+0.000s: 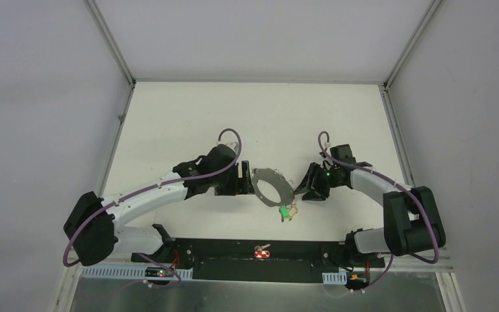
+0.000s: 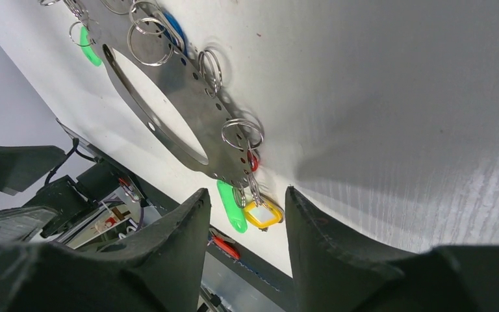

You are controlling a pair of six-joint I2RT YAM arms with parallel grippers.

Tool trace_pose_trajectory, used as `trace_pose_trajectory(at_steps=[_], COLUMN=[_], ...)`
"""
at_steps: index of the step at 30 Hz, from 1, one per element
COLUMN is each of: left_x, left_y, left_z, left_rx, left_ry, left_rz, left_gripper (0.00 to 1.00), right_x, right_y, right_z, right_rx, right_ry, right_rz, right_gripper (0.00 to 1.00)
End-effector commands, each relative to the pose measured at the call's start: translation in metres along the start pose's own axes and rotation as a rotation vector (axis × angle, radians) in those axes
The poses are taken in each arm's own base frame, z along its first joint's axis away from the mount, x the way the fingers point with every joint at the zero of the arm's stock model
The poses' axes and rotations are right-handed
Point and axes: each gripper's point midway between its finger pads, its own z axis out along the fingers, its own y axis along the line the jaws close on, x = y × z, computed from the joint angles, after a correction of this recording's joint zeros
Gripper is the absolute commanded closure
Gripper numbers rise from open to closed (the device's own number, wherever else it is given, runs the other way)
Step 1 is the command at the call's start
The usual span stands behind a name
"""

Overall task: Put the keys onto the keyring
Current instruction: Pick up the keyring from the center of the board.

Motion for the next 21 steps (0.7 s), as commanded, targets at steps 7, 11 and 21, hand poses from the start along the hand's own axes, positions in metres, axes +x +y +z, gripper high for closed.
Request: trace_pose_trajectory(at_steps=[7, 11, 21], left_x=[-0.029, -0.026, -0.018], left_y=[0.014, 0.019, 0.032], left_z=[-0.025, -0.023, -0.022], left_rx=[-0.065, -0.055, -0.010], left_ry=[-0.113, -0.082, -0.039], left_rz=[0.035, -0.008, -0.117], left_gripper=[0.24, 0.24, 0.24], right_x=[-0.023, -0.033, -0.072], right_y=[0.022, 0.030, 0.116], right_z=[-0.007, -0.011, 0.011], right_rx=[-0.017, 0.016, 0.021], right_ry=[-0.014, -0.017, -0.079], right_rz=[-0.105, -0.213, -0.662], right_gripper=[0.50, 0.48, 0.38])
